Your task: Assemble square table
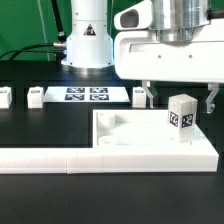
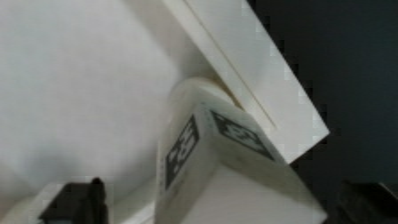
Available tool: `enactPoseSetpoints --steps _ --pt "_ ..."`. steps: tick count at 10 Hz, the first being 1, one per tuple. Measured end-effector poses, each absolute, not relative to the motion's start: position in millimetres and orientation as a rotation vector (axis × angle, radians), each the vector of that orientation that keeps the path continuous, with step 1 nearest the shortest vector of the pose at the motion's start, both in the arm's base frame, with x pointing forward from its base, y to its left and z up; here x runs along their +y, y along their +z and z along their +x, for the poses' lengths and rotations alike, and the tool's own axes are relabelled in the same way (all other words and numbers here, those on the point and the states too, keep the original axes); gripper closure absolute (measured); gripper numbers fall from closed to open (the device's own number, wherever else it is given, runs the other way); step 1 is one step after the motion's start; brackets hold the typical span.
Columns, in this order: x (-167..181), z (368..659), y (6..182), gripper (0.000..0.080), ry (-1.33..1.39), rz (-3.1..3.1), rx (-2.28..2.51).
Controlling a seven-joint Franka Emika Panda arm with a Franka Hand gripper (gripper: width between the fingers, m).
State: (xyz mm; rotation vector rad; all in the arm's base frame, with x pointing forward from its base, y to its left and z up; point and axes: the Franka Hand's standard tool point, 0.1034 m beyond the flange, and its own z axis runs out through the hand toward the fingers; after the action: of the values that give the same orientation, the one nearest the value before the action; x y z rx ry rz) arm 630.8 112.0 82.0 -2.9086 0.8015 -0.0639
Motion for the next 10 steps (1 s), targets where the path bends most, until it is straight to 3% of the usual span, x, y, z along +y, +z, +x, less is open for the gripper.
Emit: enactPoseSetpoints --steps 10 --pt "117.1 630.4 81.0 0.0151 -0.123 -3.067 -0.293"
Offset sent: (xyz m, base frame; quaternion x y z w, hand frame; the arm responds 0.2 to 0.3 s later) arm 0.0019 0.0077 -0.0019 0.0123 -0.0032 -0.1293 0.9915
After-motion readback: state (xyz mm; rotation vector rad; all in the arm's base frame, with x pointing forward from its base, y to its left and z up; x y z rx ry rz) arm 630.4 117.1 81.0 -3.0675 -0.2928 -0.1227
